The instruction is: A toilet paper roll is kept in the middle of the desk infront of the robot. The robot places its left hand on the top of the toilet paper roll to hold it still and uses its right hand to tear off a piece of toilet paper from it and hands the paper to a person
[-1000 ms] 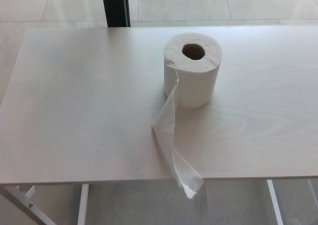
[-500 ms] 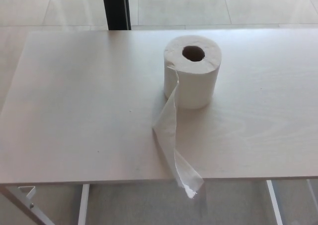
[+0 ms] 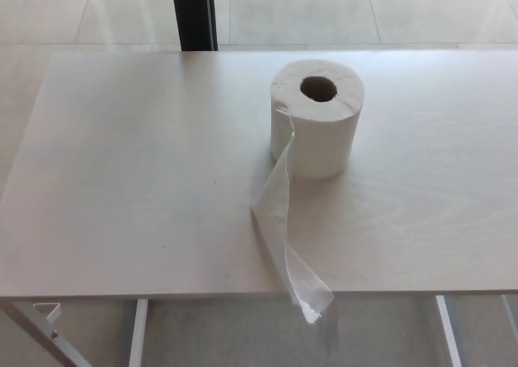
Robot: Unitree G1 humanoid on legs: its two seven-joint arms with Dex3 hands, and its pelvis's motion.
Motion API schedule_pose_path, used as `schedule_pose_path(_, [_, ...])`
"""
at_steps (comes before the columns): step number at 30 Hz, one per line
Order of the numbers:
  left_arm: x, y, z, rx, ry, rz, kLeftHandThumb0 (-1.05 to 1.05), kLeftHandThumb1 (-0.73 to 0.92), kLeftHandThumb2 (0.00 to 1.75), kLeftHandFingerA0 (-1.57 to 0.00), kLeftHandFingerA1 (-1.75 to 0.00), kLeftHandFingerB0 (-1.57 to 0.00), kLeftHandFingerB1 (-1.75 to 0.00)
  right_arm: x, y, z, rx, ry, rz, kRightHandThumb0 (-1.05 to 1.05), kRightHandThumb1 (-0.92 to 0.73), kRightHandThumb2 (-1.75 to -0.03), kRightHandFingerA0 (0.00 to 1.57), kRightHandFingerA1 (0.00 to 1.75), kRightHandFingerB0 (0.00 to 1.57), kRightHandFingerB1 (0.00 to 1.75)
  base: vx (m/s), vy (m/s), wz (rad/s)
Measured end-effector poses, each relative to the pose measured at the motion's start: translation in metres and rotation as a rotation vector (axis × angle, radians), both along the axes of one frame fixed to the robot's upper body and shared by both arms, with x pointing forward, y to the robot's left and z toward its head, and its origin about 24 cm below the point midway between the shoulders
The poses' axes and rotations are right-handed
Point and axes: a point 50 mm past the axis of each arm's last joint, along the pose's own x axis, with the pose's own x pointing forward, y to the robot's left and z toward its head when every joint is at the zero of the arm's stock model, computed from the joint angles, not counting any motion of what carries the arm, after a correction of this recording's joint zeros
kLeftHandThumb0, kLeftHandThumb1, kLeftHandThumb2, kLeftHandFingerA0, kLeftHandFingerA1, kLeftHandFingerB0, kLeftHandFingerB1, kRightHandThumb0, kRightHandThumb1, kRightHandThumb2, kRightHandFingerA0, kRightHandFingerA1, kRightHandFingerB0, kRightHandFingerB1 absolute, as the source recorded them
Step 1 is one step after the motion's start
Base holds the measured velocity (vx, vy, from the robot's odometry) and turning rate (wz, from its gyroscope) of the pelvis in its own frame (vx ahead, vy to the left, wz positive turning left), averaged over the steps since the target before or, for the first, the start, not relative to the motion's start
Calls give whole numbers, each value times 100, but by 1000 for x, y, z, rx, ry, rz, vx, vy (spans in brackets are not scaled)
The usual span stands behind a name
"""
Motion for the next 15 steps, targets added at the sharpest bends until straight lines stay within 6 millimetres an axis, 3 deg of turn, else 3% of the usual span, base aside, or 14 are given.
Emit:
schedule_pose_path(3, [-2,3,4,-16,-5,17,-47,74,62,-60,-50,-57,-45,-2,1,-1,0,-3,9,-41,-65,-59,79,60,63,49,0,0,0])
schedule_pose_path(5, [-3,4,6,-24,-20,33,-49,72,63,-65,-54,-56,-46,-2,2,-1,-1,-4,17,-45,-64,-59,80,60,64,49,0,0,0])
schedule_pose_path(6, [-3,4,6,-28,-30,43,-44,60,99,-63,-69,-48,-60,-2,2,-1,-2,-5,20,-45,-63,-59,79,61,63,48,0,0,0])
schedule_pose_path(15, [7,7,3,-25,-148,167,-45,57,97,-67,-72,-44,-59,0,3,-1,4,-18,42,-40,-61,-58,79,69,61,46,0,0,0])
